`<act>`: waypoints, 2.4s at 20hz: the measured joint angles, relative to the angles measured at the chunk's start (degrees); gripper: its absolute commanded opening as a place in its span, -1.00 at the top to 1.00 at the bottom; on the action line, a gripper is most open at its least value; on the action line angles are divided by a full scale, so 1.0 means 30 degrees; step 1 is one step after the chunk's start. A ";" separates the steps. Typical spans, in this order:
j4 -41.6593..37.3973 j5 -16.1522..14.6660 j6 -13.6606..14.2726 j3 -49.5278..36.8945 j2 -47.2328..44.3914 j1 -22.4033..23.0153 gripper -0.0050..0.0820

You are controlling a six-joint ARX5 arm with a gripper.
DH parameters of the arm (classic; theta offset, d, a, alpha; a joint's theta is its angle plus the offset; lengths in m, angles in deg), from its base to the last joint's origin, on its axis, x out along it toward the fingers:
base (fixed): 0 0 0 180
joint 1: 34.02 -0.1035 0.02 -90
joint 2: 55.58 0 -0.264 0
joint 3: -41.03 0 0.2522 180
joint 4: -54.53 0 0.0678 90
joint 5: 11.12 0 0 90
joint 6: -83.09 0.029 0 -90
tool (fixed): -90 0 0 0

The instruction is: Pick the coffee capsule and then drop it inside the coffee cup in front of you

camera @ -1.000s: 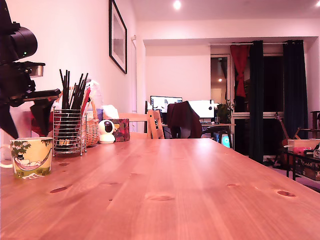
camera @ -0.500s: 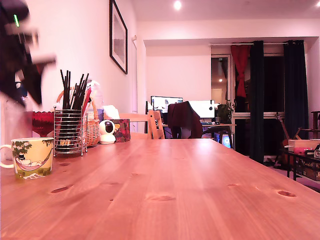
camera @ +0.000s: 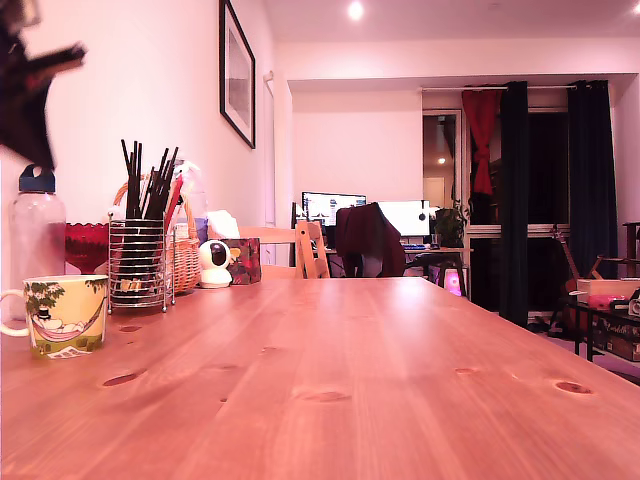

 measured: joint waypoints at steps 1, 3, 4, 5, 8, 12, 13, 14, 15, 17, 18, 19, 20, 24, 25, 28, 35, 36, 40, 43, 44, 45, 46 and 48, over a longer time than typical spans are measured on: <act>-0.0313 -0.0051 -0.0335 -0.0889 0.0262 0.0058 0.91; -0.0539 -0.0058 -0.0481 -0.2594 0.0918 0.0284 0.91; -0.0721 -0.0066 -0.0831 -0.3344 0.1384 0.0423 0.91; -0.0991 -0.0175 -0.0889 -0.3971 0.1880 0.0590 0.91; -0.2033 -0.0590 -0.0976 -0.4874 0.3388 0.1413 0.91; -0.3592 -0.0605 -0.0991 -0.6120 0.5588 0.3002 0.91; -0.3905 -0.0612 -0.0991 -0.6594 0.5967 0.3373 0.91; -0.4073 -0.0619 -0.0991 -0.7060 0.6222 0.3723 0.91; -0.4430 -0.0619 -0.0991 -0.7614 0.6419 0.4087 0.91; -0.4903 -0.0612 -0.1042 -0.8714 0.6885 0.4794 0.91; -0.4889 -0.0605 -0.1341 -0.9143 0.7213 0.5122 0.91; -0.4874 -0.0605 -0.1428 -0.9384 0.7526 0.5450 0.91; -0.4889 -0.0612 -0.1872 -0.9406 0.7810 0.5727 0.91; -0.5180 -0.0539 -0.2761 -0.9406 0.8437 0.6295 0.91; -0.5158 -0.0393 -0.2798 -0.9406 0.8408 0.6339 0.91; -0.5020 -0.0226 -0.2849 -0.9406 0.8393 0.6543 0.91; -0.4677 0.1472 -0.3111 -0.9406 0.8393 0.7337 0.90; -0.4626 0.1486 -0.3417 -0.9406 0.8393 0.7431 0.90; -0.4597 0.1931 -0.4335 -0.9406 0.8393 0.8335 0.90; -0.4597 0.3920 -0.5654 -0.9406 0.8393 0.8859 0.76; -0.4590 0.4590 -0.5931 -0.9406 0.8393 0.9063 0.70; -0.4597 0.5056 -0.5931 -0.9406 0.8393 0.9260 0.70; -0.4590 0.5260 -0.6135 -0.9406 0.8393 0.9537 0.70; -0.4554 0.5982 -0.6433 -0.9406 0.8393 1.0163 0.70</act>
